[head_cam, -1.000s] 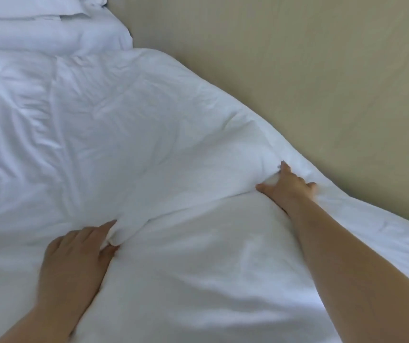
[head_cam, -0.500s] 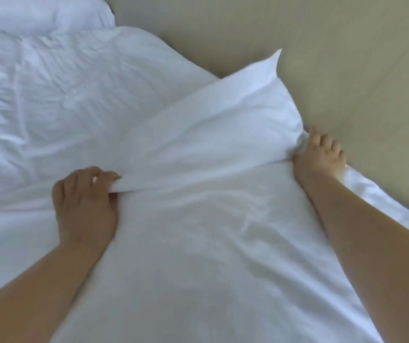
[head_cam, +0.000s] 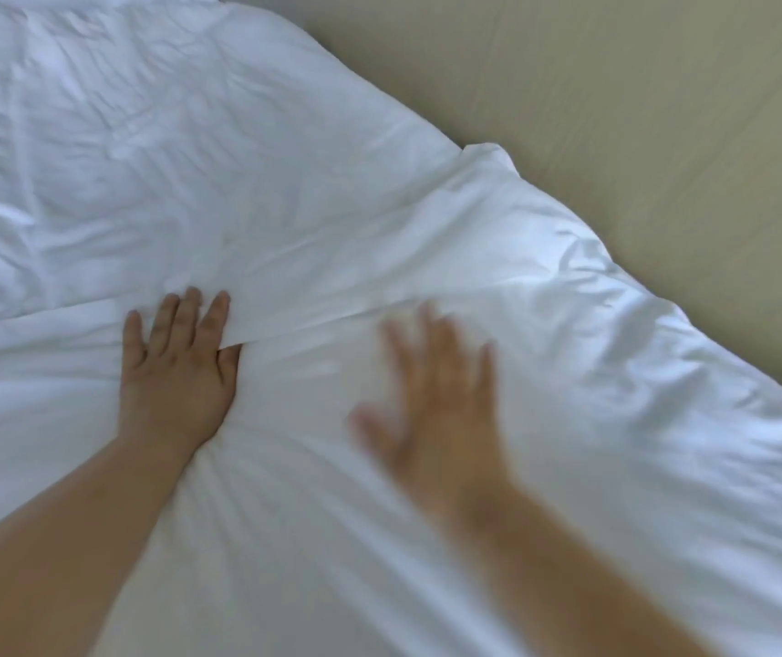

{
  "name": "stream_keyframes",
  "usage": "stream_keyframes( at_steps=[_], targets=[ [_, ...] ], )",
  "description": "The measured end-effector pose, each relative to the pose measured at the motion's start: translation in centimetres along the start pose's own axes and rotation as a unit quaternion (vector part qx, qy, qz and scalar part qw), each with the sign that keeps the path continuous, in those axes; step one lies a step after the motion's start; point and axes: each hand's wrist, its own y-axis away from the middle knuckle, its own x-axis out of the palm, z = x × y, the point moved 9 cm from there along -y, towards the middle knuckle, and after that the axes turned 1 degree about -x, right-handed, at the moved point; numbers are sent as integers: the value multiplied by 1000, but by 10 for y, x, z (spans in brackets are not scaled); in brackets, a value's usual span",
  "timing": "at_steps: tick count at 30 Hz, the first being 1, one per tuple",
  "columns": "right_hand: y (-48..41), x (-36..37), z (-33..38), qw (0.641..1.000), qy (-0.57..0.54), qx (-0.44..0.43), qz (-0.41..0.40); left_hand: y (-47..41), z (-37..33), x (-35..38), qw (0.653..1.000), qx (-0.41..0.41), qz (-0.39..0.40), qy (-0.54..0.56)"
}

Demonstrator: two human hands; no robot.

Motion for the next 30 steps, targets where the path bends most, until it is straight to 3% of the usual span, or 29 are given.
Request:
stream_keyframes(
  at_steps=[2, 4, 5, 8, 10, 12, 14, 17, 19, 21, 23, 26, 28, 30],
  targets=[
    [39, 28, 46, 994, -2, -65, 87, 8, -3, -4, 999, -12, 41, 17],
    [48, 51, 48, 985, -19, -30, 169, 28, 2, -14, 997, -18, 64, 44],
    [43, 54, 43, 979, -32, -4, 202, 43, 3, -27, 998, 6, 36, 54],
    [35, 61, 33, 973, 28, -11, 229, 112, 22, -58, 994, 101, 37, 27],
    [43, 63, 31, 961, 50, 3, 273, 168, 70, -83, 994, 94, 57, 18],
    [51, 44, 31, 951, 66, 67, 294, 221, 137, -115, 998, 39, 45, 31],
    [64, 23, 44, 936, 73, 141, 315, 276, 222, -144, 996, -84, 37, 9],
    [88, -4, 109, 937, 32, 189, 293, 368, 329, -173, 963, -261, 64, 15],
    [97, -19, 184, 969, -71, 127, 200, 410, 372, -194, 936, -343, 83, 8],
    [122, -39, 281, 986, -147, -8, 82, 437, 399, -214, 919, -383, 95, 7],
    [169, -57, 395, 965, -159, -199, 54, 454, 418, -239, 929, -362, 74, -10],
    [262, -49, 522, 894, -122, -424, 77, 497, 468, -252, 942, -324, 87, 11],
    [281, -38, 538, 898, -86, -426, 67, 533, 516, -268, 941, -328, 80, 7],
    [268, -33, 508, 951, -64, -296, 57, 574, 569, -287, 938, -335, 88, -12]
  ],
)
